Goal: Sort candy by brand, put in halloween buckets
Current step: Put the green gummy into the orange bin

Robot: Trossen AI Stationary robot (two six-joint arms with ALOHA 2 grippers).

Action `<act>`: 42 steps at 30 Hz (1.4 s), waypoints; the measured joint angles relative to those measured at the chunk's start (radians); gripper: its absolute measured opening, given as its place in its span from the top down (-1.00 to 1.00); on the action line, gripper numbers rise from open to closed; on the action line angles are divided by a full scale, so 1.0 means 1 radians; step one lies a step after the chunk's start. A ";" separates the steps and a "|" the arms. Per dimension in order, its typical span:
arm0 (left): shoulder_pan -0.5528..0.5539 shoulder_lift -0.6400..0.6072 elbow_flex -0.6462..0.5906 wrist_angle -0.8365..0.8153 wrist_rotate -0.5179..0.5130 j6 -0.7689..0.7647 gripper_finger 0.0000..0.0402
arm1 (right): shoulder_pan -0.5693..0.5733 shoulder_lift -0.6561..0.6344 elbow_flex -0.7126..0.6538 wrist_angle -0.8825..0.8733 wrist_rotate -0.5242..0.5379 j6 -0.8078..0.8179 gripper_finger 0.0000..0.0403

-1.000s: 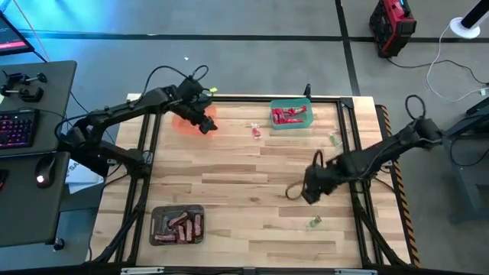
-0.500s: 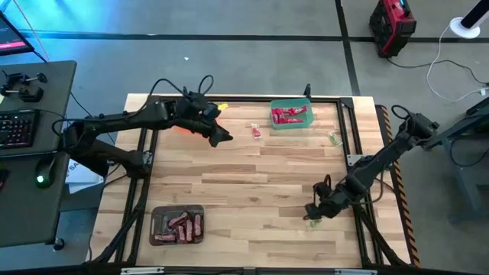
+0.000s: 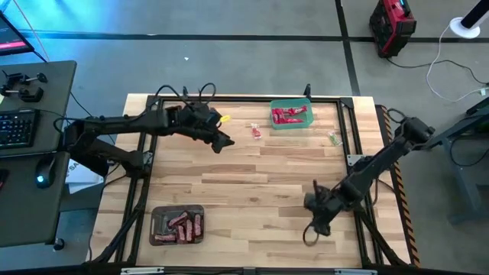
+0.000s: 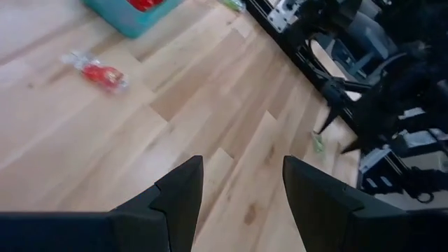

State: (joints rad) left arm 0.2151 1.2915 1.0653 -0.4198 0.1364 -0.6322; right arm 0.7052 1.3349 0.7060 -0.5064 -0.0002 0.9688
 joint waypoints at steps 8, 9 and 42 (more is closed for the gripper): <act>-0.101 0.000 0.000 0.028 -0.014 -0.022 0.07 | 0.029 0.236 0.129 -0.103 0.072 -0.413 -0.37; -0.113 0.000 0.000 0.028 -0.030 -0.027 0.07 | 0.030 0.260 0.142 -0.102 0.071 -0.439 -0.37; -0.110 -0.087 0.115 0.053 0.117 -0.064 0.07 | -0.202 0.373 0.265 -0.142 0.348 -0.571 0.98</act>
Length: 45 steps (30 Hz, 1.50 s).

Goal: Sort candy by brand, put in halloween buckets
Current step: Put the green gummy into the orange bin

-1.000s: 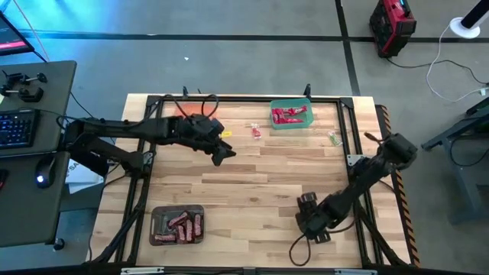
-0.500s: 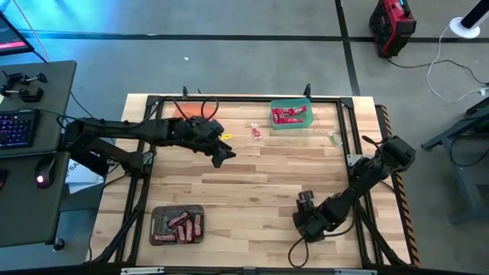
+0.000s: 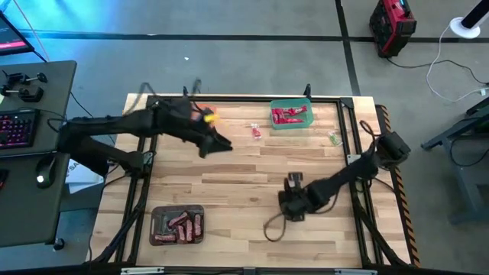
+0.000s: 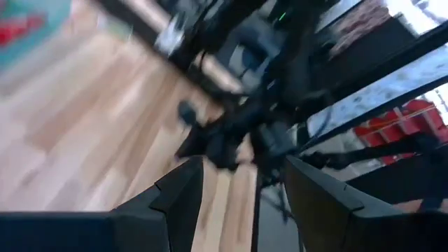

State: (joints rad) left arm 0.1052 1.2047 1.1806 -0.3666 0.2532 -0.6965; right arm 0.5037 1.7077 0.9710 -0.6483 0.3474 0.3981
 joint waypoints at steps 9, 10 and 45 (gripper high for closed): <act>0.061 -0.221 0.085 0.000 -0.056 0.083 0.07 | -0.226 -0.014 0.168 0.143 0.079 -0.319 1.00; 0.065 -0.247 0.088 0.000 -0.067 0.093 0.07 | -0.258 -0.014 0.178 0.199 0.077 -0.353 1.00; 0.065 -0.391 0.091 -0.085 -0.190 0.289 0.07 | -0.781 0.769 1.144 0.608 -0.217 0.199 0.94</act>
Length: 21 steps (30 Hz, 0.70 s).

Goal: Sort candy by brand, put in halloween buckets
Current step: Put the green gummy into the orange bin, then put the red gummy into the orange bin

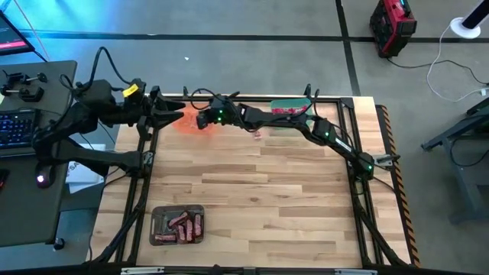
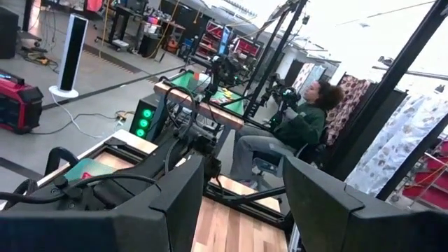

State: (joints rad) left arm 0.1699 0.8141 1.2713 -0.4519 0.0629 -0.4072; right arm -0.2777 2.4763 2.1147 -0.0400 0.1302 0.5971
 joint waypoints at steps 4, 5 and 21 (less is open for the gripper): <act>0.000 0.011 0.000 0.001 -0.021 -0.001 0.07 | -0.010 0.000 0.000 -0.006 -0.060 -0.005 0.64; 0.000 0.018 0.000 0.002 -0.033 -0.001 0.07 | -0.012 0.000 0.000 -0.005 -0.061 -0.011 0.53; 0.000 0.120 0.000 0.010 -0.232 -0.089 0.07 | -0.128 -0.079 0.168 -0.718 -0.307 -0.587 -0.36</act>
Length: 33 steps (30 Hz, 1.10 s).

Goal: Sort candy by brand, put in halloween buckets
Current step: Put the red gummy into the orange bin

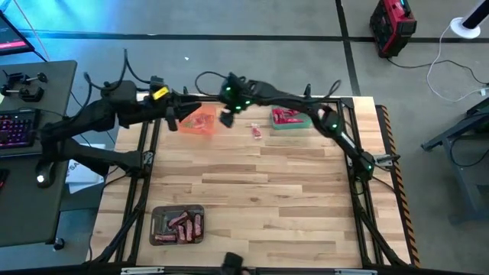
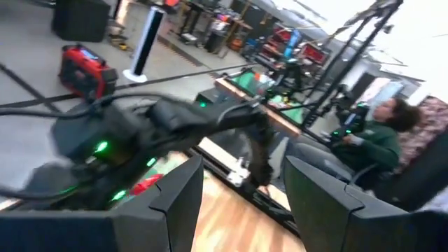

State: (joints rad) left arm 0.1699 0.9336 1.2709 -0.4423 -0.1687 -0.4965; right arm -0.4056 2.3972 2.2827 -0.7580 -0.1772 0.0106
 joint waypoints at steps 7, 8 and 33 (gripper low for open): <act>0.000 0.058 0.000 0.060 -0.051 0.011 0.07 | -0.062 -0.297 -0.412 -0.074 -0.090 -0.146 -0.37; 0.001 0.066 0.000 0.066 -0.054 0.019 0.07 | -0.067 -0.362 -0.507 -0.039 -0.093 -0.141 -0.37; 0.287 0.928 0.000 0.059 0.349 -0.296 0.26 | 0.276 -1.561 -1.688 0.442 0.320 0.883 -0.37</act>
State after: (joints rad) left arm 0.4565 1.8617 1.2713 -0.3833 0.1798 -0.7922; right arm -0.1292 0.8367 0.5943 -0.3164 0.1431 0.8935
